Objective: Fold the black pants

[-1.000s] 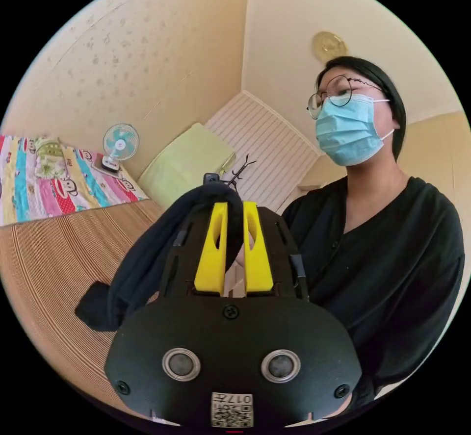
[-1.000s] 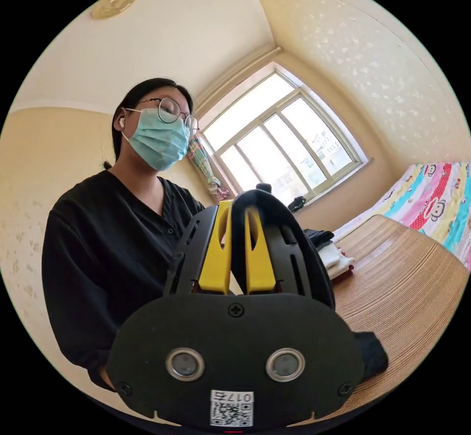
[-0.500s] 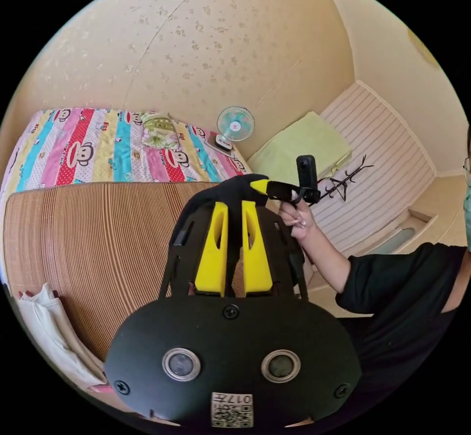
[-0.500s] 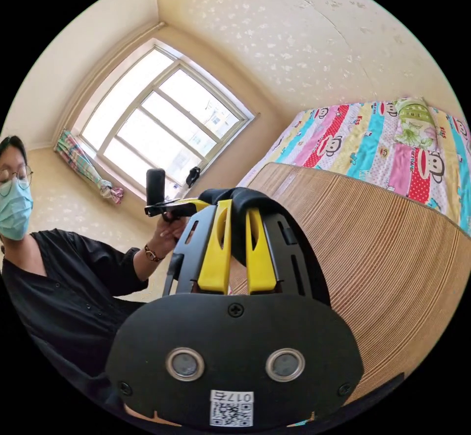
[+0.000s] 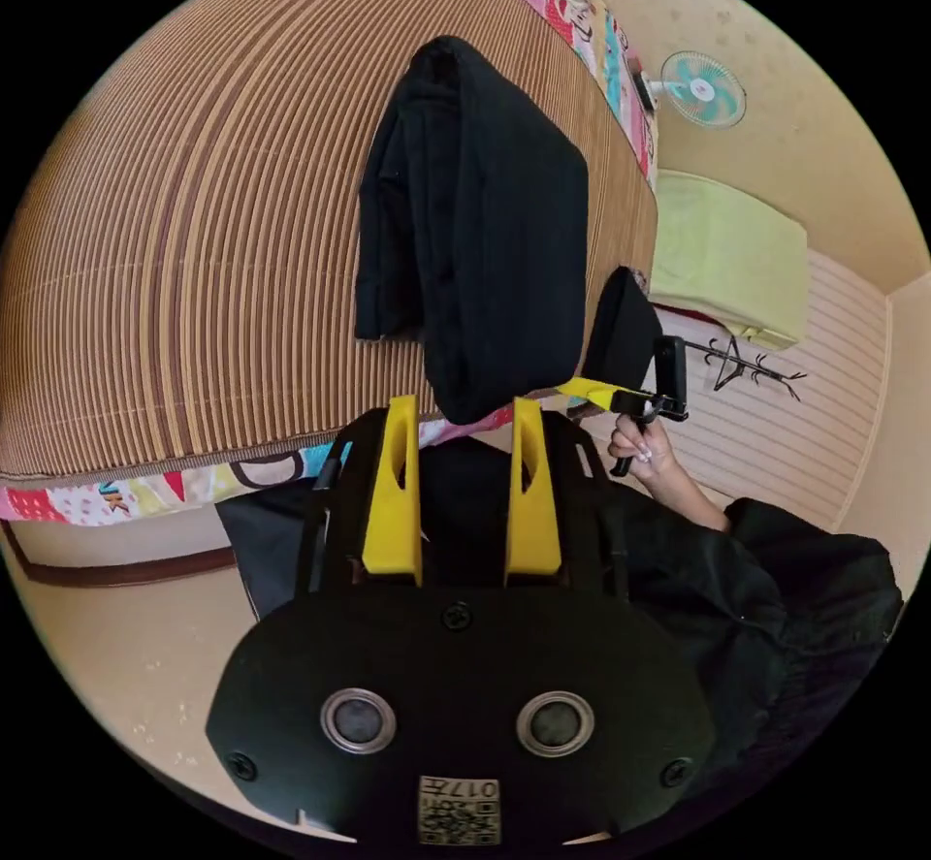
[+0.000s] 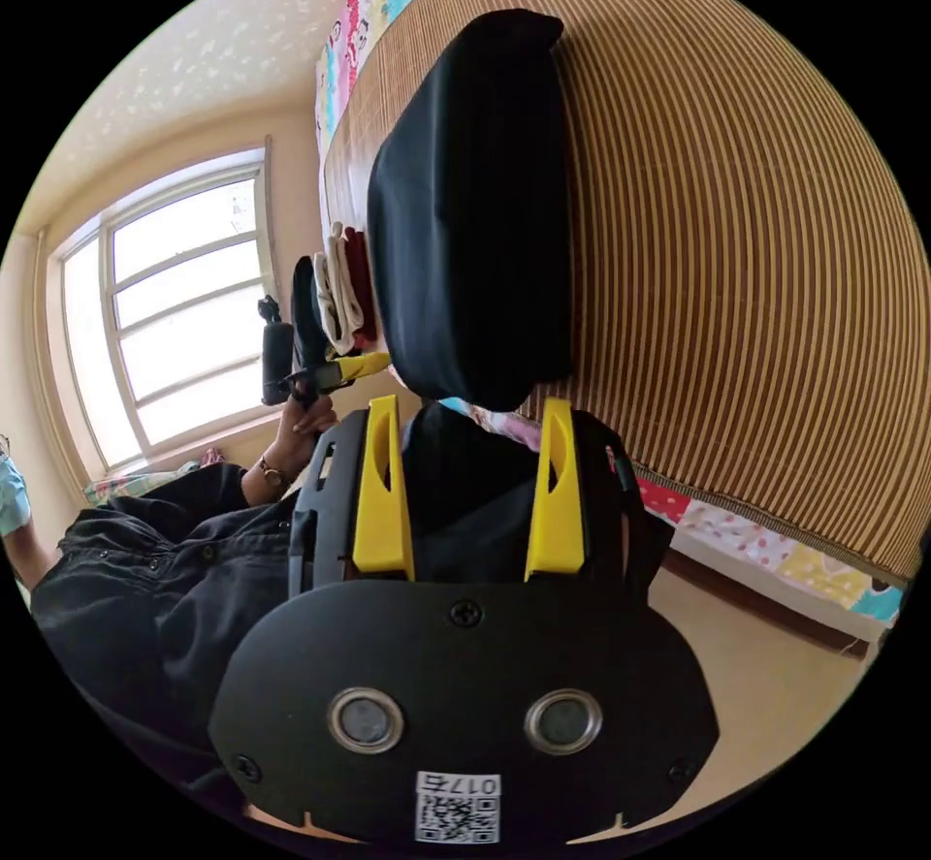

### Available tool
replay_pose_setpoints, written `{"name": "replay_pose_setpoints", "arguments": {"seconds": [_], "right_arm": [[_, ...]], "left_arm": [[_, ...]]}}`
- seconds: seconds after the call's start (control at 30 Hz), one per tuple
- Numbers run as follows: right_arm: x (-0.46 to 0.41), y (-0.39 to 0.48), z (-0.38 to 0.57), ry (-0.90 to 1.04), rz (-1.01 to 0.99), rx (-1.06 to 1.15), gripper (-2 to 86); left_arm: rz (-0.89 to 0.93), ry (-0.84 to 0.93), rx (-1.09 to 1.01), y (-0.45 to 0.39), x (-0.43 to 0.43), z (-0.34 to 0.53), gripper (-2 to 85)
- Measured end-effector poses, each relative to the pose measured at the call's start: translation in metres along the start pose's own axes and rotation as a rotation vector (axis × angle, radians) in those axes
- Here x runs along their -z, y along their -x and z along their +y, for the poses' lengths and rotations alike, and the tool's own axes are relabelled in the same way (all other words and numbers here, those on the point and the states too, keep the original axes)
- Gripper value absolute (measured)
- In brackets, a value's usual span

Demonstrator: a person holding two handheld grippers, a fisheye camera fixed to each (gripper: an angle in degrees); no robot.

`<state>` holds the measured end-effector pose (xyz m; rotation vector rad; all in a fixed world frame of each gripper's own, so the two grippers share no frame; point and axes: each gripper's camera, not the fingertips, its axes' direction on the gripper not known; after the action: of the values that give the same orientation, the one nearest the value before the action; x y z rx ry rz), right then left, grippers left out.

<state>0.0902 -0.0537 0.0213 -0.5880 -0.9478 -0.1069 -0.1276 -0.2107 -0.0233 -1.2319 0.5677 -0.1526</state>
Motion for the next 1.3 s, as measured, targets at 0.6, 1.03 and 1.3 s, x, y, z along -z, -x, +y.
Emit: {"name": "replay_pose_setpoints", "arguments": {"seconds": [0.6, 1.03, 1.3], "right_arm": [[-0.054, 0.051, -0.047, -0.078, 0.004, 0.011, 11.5], [0.226, 0.068, 0.126, -0.547, 0.497, -0.116, 13.5], [0.207, -0.052, 0.095, -0.734, 0.790, -0.745, 12.0]], "left_arm": [[-0.129, 0.330, -0.173, -0.066, -0.073, -0.117, 12.6], [0.116, 0.468, -0.648, -0.333, -0.244, -0.112, 14.7], [-0.170, 0.554, -0.652, -0.270, -0.270, -0.097, 7.9]]}}
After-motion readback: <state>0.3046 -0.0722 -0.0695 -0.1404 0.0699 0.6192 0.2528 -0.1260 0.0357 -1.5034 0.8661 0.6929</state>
